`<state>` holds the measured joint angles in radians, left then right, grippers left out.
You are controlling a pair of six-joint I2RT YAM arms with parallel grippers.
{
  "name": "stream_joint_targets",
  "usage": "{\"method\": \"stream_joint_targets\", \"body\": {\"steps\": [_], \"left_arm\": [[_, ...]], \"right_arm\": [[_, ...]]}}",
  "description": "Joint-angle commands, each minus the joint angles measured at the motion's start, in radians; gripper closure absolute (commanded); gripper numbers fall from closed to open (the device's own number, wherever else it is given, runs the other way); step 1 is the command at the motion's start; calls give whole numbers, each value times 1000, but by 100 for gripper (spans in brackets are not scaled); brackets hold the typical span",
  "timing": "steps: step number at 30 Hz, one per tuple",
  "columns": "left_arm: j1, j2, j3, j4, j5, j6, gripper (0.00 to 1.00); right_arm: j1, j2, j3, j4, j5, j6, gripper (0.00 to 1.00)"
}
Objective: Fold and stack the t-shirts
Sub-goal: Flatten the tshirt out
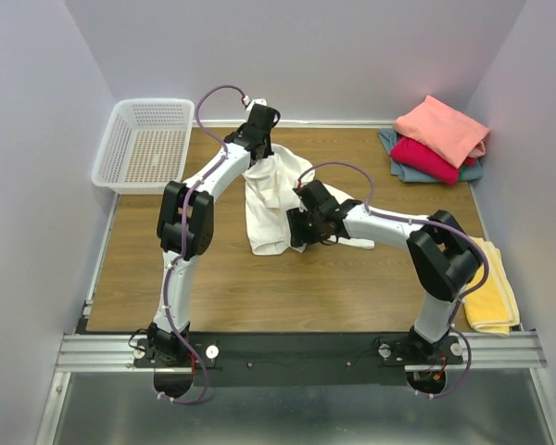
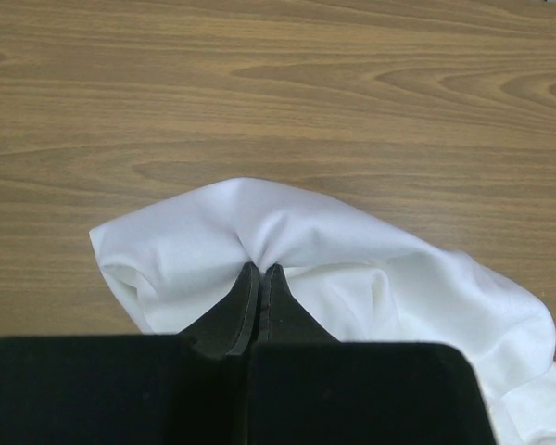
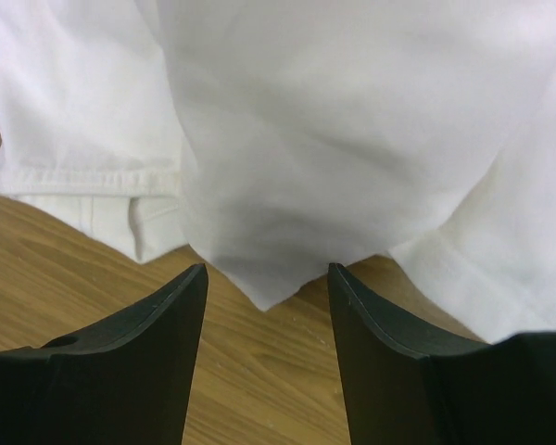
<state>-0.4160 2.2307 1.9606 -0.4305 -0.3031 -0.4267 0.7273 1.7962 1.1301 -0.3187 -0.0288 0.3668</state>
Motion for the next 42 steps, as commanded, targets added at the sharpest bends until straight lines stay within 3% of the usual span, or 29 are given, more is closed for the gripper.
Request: {"method": "stream_joint_targets", "body": {"steps": [1, 8, 13, 27, 31, 32, 34, 35, 37, 39, 42], "left_arm": [[8, -2, -14, -4, 32, 12, 100], [22, -5, -9, -11, 32, 19, 100], [34, -3, -2, -14, 30, 26, 100], [59, -11, -11, -30, 25, 57, 100], [59, -42, -12, -40, 30, 69, 100], [59, -55, -22, -28, 30, 72, 96], [56, -136, -96, 15, 18, 71, 74], [54, -169, -127, 69, 15, 71, 53], [51, -260, -209, 110, 6, 60, 37], [46, -305, -247, 127, -5, 55, 26], [29, -370, -278, 122, -42, 59, 23]], "right_arm": [[11, 75, 49, 30, 23, 11, 38], [11, 88, 39, 17, 62, 34, 54], [11, 72, 43, -45, 116, 46, 99], [11, -86, 121, -155, 325, 20, 99], [9, -126, 209, -195, 542, -43, 99], [6, -129, 244, -198, 575, -60, 99], [-12, -124, 286, -203, 665, -94, 99], [-25, -117, 304, -203, 682, -103, 99], [-75, -107, 364, -203, 698, -111, 99], [-138, -91, 420, -203, 687, -108, 99], [-198, -52, 476, -203, 661, -103, 99]]}}
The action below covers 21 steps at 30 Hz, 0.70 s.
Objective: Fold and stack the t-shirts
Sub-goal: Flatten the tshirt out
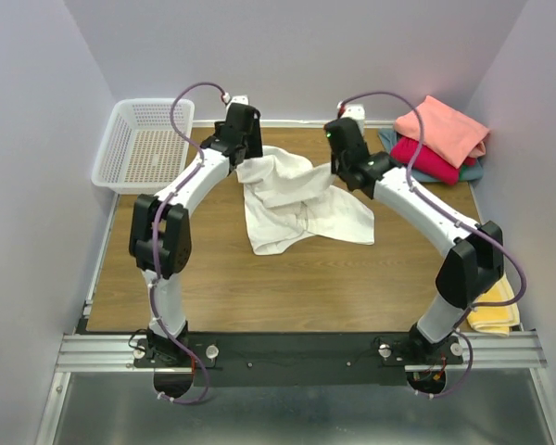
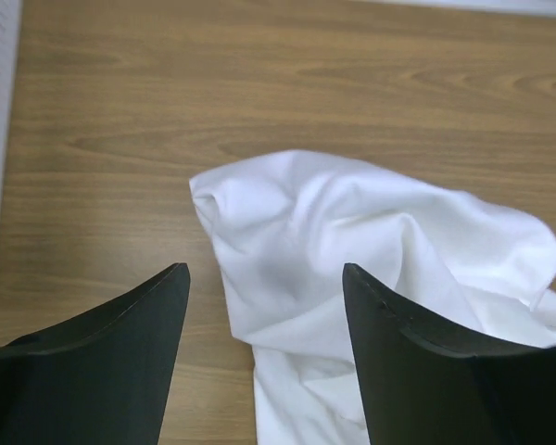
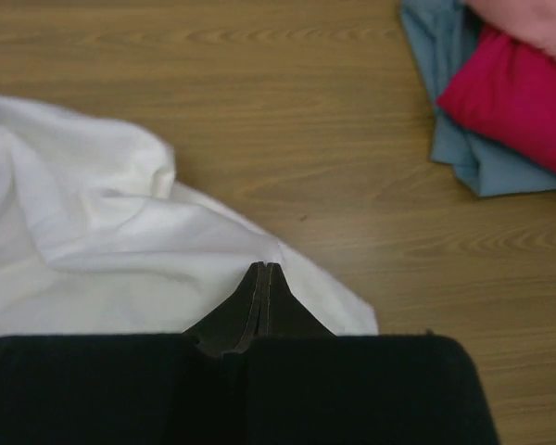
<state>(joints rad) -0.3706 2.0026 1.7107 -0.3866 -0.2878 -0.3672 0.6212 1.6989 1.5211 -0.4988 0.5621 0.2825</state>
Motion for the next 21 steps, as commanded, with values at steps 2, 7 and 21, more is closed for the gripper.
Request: {"method": "stream_joint_targets", "body": {"steps": [2, 7, 21], "left_arm": [[-31, -191, -46, 75, -64, -1, 22], [-112, -275, -112, 63, -21, 19, 22], [-323, -360, -414, 86, 44, -58, 23]], "right_arm": [[-146, 71, 146, -23, 62, -20, 99], [-231, 149, 264, -23, 47, -37, 99], [-428, 258, 456, -29, 15, -11, 99]]}}
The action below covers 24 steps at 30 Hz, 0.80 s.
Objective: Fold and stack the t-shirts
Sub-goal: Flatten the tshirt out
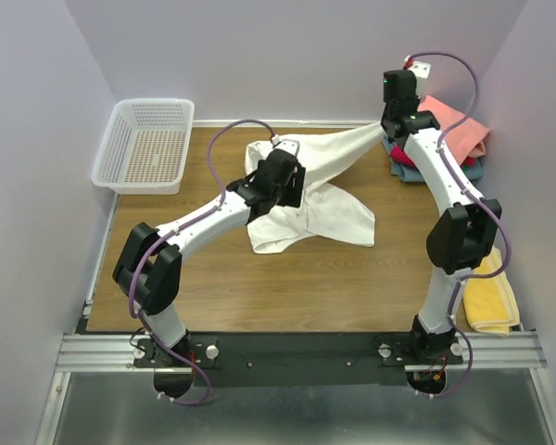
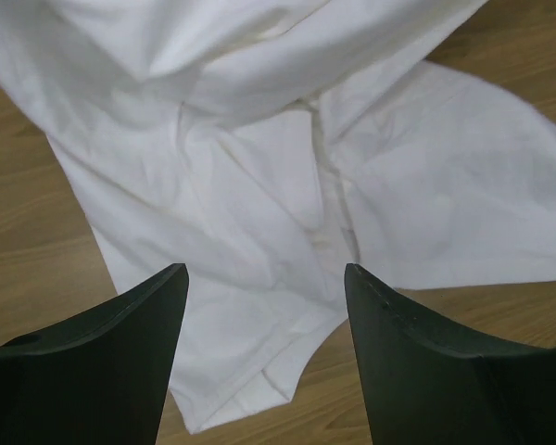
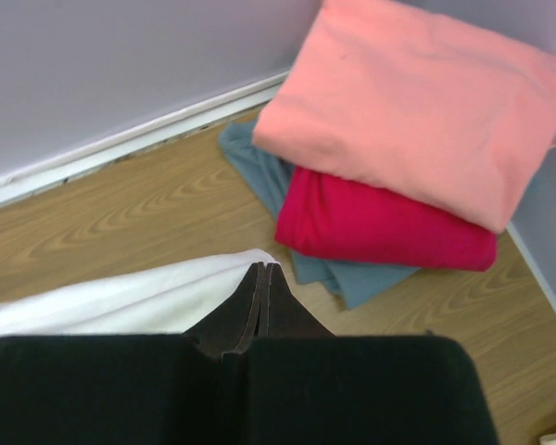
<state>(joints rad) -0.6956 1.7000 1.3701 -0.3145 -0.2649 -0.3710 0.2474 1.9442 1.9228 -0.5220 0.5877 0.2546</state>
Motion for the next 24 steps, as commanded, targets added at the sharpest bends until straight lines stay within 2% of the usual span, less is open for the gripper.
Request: {"method": "stream_joint_targets", "body": {"steps": [1, 13, 19, 24], "left_arm": [[1, -54, -98, 15, 24, -63, 23], [-33, 124, -108, -24, 38, -132, 29], [-38, 156, -144, -15, 46, -138, 32], [-38, 162, -117, 2, 73, -132, 35]], "right_arm": [[-65, 16, 56, -7, -22, 20, 99], [-111, 30, 62, -18, -88, 54, 99], [-119, 24, 47, -19, -107, 61, 99], [-117, 24, 39, -21, -111, 61, 99]]}}
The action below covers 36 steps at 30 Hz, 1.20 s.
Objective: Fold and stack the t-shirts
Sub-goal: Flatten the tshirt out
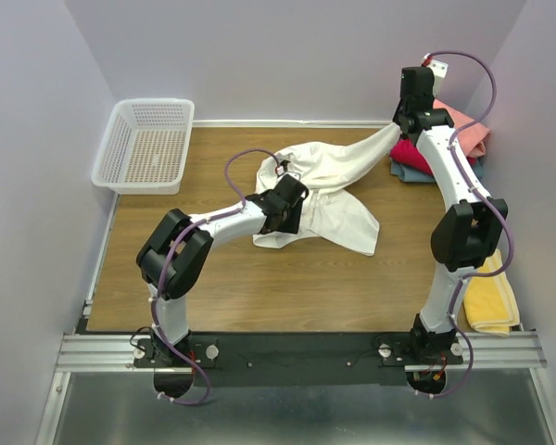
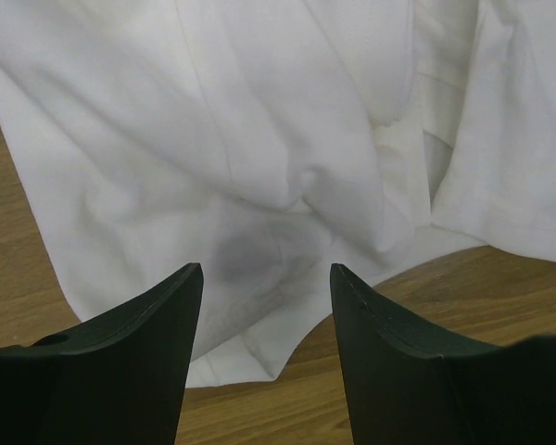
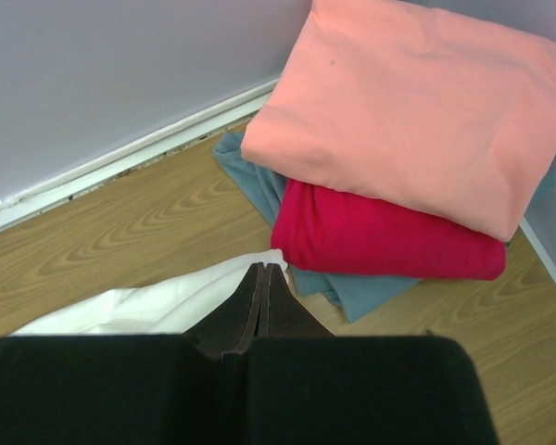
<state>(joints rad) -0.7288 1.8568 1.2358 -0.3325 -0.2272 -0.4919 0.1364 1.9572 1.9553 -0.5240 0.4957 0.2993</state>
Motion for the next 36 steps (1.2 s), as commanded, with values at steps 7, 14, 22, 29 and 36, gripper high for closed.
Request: {"method": "stream_joint_targets", "body": {"steps": [7, 14, 22, 29, 36], "left_arm": [[-34, 11, 83, 15, 91, 27, 36], [-58, 87, 134, -3, 100, 35, 36], [-57, 182, 195, -37, -9, -30, 42], [-43, 163, 199, -60, -72, -57, 91], [-43, 76, 197, -140, -144, -82, 100]], "right_arm": [[-9, 9, 2, -21, -13, 12, 99], [-9, 6, -12, -21, -16, 14, 99], [-9, 3, -15, -21, -25, 12, 99], [-11, -7, -30, -21, -29, 12, 99], [-11, -6, -33, -21, -20, 12, 99]]}}
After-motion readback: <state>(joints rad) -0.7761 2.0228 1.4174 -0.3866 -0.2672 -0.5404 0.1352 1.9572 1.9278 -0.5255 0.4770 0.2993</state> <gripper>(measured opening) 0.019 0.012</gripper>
